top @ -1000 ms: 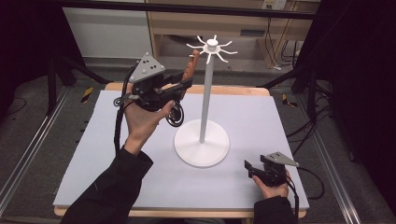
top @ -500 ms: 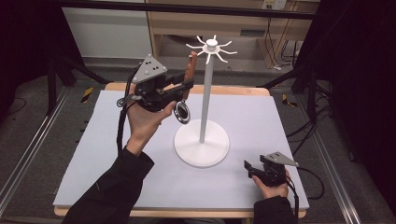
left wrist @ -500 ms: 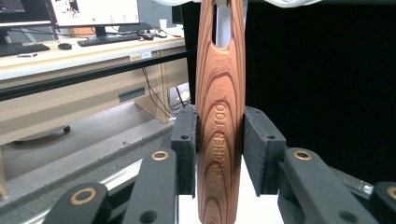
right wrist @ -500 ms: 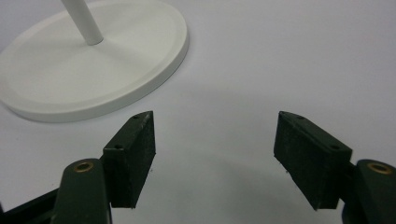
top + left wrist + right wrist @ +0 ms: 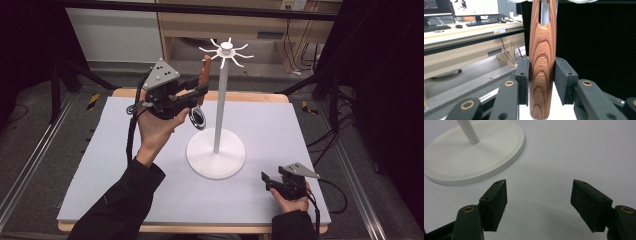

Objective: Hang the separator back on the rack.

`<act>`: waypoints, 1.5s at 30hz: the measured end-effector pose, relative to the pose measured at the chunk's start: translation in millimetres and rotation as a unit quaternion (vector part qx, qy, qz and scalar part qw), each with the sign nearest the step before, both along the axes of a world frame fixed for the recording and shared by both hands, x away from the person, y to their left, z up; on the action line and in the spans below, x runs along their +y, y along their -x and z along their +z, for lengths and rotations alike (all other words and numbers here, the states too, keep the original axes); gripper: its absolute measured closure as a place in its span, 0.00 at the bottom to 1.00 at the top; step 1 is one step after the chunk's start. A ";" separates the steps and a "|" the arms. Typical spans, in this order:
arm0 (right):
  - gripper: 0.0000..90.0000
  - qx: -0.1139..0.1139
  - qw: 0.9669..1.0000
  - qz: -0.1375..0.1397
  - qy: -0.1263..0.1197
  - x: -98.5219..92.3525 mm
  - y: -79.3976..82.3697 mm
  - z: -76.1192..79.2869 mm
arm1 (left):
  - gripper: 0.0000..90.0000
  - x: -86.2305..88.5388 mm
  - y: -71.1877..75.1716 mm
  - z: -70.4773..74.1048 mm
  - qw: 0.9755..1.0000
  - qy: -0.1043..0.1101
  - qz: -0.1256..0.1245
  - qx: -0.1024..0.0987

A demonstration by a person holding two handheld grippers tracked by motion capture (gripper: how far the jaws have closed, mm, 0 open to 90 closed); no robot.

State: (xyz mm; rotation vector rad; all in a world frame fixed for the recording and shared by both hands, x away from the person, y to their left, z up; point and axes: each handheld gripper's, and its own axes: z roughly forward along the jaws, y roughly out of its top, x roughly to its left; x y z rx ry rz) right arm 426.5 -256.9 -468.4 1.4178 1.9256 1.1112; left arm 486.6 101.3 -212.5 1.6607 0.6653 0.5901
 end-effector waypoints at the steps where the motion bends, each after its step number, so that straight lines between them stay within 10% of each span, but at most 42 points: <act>1: 0.33 0.000 1.000 0.000 -0.001 -0.1 0.1 0.1 | 0.73 0.2 -0.4 -0.1 1.000 -0.001 -0.001 0.001; 21: 0.33 0.000 1.000 -0.002 0.003 -0.1 -0.5 -0.3 | 0.52 27.2 8.5 -13.8 1.000 -0.018 -0.007 0.009; 45: 0.29 0.005 1.000 -0.005 0.012 1.4 -1.5 -2.7 | 0.41 110.9 20.7 -129.6 0.994 -0.038 0.047 0.087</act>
